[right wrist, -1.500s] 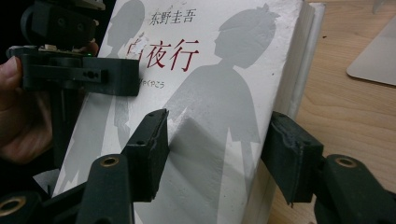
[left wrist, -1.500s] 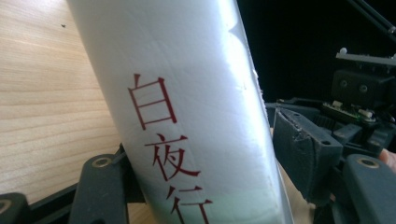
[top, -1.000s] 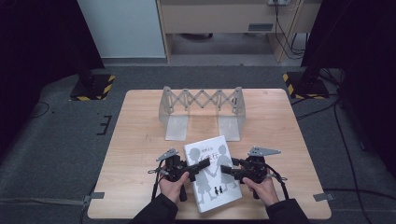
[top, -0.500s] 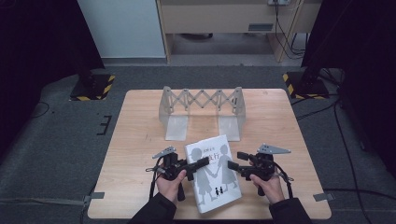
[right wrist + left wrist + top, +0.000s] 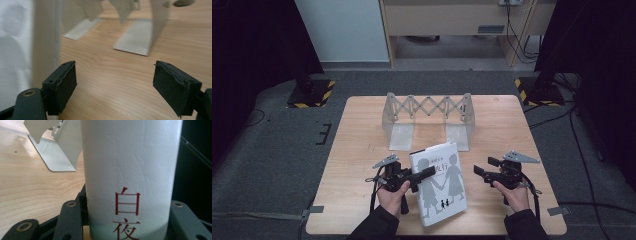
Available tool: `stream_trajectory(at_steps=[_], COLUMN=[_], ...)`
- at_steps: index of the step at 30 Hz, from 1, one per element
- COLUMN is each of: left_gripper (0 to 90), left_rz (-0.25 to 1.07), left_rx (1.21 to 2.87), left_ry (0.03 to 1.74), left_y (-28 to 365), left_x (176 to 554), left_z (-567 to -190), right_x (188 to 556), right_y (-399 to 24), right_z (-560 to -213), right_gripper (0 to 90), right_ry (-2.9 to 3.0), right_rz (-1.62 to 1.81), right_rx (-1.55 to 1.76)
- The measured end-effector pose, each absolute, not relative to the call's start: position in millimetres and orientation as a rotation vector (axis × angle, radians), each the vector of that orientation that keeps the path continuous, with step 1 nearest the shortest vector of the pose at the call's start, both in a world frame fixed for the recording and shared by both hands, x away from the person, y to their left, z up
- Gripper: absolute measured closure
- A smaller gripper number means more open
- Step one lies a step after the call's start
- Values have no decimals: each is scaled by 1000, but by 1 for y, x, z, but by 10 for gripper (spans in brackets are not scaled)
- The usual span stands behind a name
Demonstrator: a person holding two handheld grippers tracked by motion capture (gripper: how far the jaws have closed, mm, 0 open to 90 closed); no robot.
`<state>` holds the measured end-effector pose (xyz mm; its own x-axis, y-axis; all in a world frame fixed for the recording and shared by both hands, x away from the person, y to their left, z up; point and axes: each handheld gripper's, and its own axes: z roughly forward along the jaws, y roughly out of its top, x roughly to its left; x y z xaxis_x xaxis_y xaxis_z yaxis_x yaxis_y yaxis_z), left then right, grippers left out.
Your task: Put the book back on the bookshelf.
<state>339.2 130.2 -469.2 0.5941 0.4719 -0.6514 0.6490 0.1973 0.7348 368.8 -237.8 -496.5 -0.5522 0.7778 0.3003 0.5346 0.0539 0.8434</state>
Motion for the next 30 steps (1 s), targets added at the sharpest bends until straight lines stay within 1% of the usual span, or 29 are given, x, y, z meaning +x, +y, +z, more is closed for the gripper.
stream_trajectory(at_steps=[11,17,22,30], left_gripper=[522,522,522,521], left_rz=[-97,-53,-19,88], left_rx=[1463,1489,1500,1533], left_ry=[1007,993,1003,1021], left_y=[132,135,141,153], left_x=[339,337,337,336], left_z=[-456,-446,-439,-426], right_x=[378,380,381,382], right_y=[-265,-268,-272,-275], right_z=[-515,-521,-524,-527], right_gripper=[160,129,122,114], right_ry=[2068,2066,2071,2059], right_rz=[1077,1000,962,938], right_rx=[1430,1415,1433,1441])
